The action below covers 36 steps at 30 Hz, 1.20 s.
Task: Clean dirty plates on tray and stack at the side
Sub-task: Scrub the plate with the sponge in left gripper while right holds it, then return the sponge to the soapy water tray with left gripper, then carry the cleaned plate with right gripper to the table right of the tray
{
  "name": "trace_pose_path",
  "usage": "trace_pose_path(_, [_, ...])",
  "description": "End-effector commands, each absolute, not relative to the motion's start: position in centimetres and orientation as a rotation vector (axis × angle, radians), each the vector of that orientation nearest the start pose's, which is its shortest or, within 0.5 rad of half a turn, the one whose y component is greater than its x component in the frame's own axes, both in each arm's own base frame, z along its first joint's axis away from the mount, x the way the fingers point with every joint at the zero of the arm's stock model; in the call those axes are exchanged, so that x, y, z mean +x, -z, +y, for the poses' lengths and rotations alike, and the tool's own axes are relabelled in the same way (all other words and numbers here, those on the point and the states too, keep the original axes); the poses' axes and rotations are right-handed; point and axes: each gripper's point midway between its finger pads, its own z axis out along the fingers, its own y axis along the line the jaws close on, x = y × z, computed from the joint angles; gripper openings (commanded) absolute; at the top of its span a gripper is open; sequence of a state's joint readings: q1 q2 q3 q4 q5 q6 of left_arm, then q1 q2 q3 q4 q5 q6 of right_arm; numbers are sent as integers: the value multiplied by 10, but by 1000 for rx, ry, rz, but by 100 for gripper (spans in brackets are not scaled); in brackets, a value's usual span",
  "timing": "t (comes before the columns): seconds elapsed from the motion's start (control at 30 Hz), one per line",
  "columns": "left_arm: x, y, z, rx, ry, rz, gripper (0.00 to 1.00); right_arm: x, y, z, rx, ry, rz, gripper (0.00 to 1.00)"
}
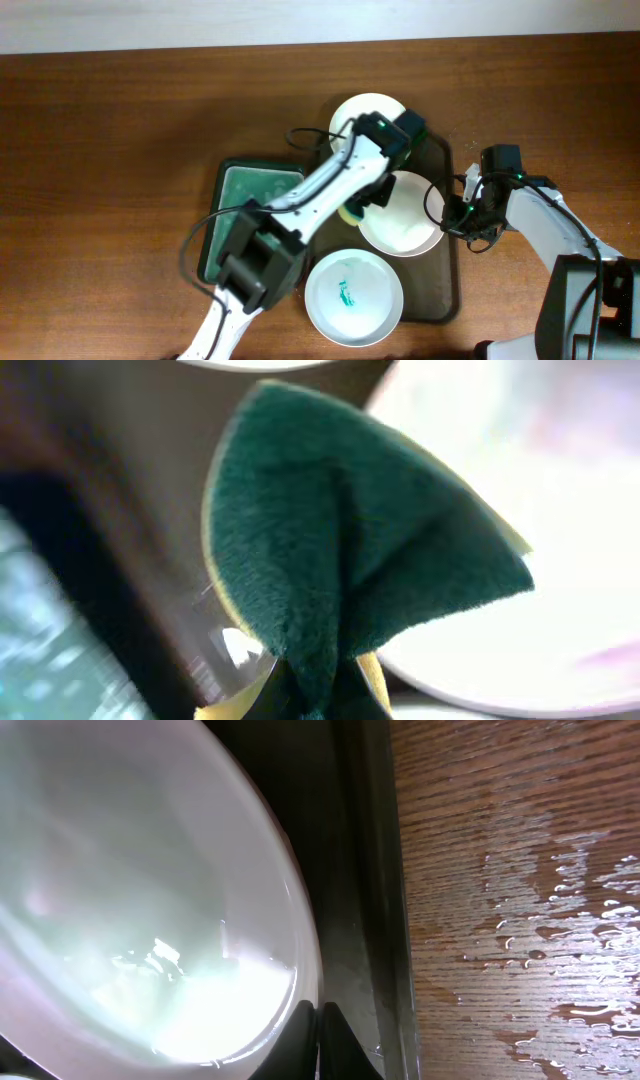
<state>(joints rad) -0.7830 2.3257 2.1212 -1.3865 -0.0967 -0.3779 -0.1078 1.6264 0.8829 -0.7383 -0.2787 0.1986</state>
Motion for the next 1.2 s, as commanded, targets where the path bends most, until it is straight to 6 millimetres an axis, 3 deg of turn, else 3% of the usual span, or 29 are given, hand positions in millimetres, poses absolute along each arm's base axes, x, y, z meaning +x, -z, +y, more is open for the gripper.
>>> trace_pose_path(0.0, [351,-173,-248,473,-78,2911,0,280,-16,8,444,-359,3012,4])
trace_pose_path(0.07, [356,-180,-197,336,-152,2975,0,283,-16,8,441,-359,3002,4])
trace_pose_path(0.13, [354,-156,-158,234,-236,3080,0,283,-16,8,440,-359,2999,4])
trace_pose_path(0.17, [354,-127,-137,162,-263,3137,0,283,-16,8,440,-359,2999,4])
trace_pose_path(0.27, [335,-66,-113,-6,-114,3280,0,281,-16,8,443,-359,3009,4])
trace_pose_path(0.33, [319,-46,-94,-94,-45,3256,0,280,-16,8,444,-359,3012,4])
trace_pose_path(0.37, [318,-45,-94,-106,32,3179,8,281,-16,8,444,-359,3009,5])
trace_pose_path(0.4, [321,-46,-97,-94,75,3113,31,282,-16,8,443,-359,3005,12])
trace_pose_path(0.43, [321,-43,-98,-87,79,3100,39,285,-17,8,437,-359,2990,13])
trace_pose_path(0.5, [321,-45,-99,-86,84,3096,46,296,-18,7,422,-356,2946,15])
trace_pose_path(0.53, [321,-48,-100,-85,102,3089,50,297,-18,7,422,-360,2945,7])
trace_pose_path(0.57, [321,-56,-103,-83,130,3072,60,293,-19,12,423,-401,2956,4])
trace_pose_path(0.6, [320,-67,-103,-81,141,3047,63,293,-20,14,419,-422,2957,4])
trace_pose_path(0.63, [321,-82,-103,-78,158,3007,89,294,-24,14,412,-423,2946,4])
trace_pose_path(0.67, [321,-92,-103,-76,170,2979,100,298,-34,14,400,-419,2910,4])
trace_pose_path(0.73, [321,-93,-103,-76,171,2974,100,298,-31,11,404,-392,2915,14])
trace_pose_path(0.87, [321,-93,-103,-77,171,2974,100,292,2,15,429,-431,2996,15])
trace_pose_path(0.9, [321,-93,-103,-77,171,2974,100,292,8,16,432,-434,3004,14])
trace_pose_path(0.93, [321,-93,-103,-76,171,2974,100,298,8,15,428,-433,2991,4])
trace_pose_path(1.0, [321,-93,-103,-76,171,2974,100,303,-12,13,421,-419,2969,4])
trace_pose_path(1.07, [321,-93,-103,-76,171,2974,100,300,-67,-4,398,-198,2899,4])
trace_pose_path(1.17, [321,-93,-103,-76,171,2974,100,293,-124,-15,405,155,2700,4])
